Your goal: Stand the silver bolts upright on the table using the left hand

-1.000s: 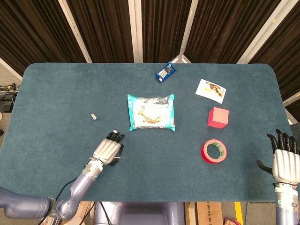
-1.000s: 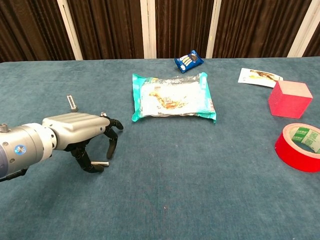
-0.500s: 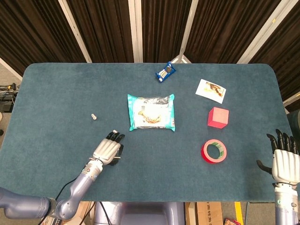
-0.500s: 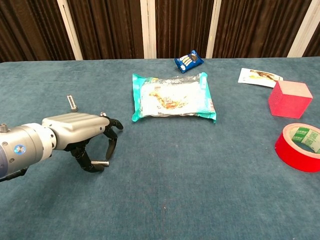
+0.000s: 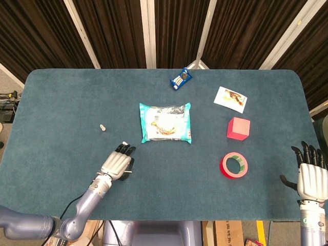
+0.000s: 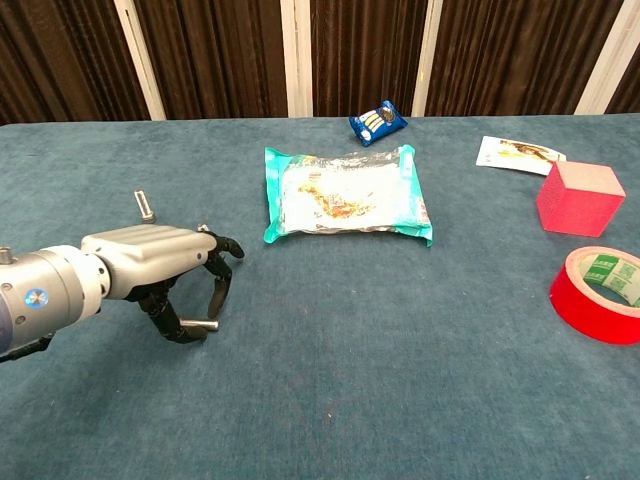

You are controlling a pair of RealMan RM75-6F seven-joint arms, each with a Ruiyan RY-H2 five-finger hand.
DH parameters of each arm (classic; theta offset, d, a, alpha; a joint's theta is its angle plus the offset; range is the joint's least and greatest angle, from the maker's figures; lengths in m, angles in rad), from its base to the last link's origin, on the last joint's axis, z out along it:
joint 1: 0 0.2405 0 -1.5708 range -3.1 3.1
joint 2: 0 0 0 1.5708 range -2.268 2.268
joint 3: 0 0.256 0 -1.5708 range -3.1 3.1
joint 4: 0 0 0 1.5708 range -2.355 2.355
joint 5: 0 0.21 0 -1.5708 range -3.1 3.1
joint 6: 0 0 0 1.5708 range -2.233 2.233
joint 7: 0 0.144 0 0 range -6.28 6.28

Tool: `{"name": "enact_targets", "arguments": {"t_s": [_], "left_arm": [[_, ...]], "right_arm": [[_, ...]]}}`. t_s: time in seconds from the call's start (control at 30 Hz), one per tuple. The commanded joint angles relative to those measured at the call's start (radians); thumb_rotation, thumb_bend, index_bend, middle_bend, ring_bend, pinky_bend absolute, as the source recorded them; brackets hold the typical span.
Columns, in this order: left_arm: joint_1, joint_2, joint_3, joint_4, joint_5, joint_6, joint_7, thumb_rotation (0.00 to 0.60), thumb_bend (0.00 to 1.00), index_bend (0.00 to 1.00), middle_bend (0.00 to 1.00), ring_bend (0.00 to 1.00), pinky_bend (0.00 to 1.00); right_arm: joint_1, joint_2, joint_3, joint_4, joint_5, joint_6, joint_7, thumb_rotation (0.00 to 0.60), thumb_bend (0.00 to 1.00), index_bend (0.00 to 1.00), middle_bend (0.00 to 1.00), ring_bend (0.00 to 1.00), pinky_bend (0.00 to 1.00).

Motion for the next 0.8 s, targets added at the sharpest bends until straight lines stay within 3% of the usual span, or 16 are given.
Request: {"name": "enact_targets", "arguments": {"t_s": [0.03,0.8], "left_arm": [[0.000,-0.001,0.000,0.002,-0.001,0.000,0.001,0.600,0.45,0.56,0.06,0.00,0.00],[-0.003,-0.019,-0.002,0.017,-0.008,-0.004,0.017,0.600,0.49,0.58,0.07,0.00,0.00]], "right_arm": [[0.000,-0.001,0.001,0.003,0.002,0.001,0.001,0.600,0.15,0.21,0.06,0.02,0.00],[-0.002,-0.001,0.004,-0.003,0.005,0.003,0.007,0.600,0.15,0.22,0.06,0.02,0.00]]}}
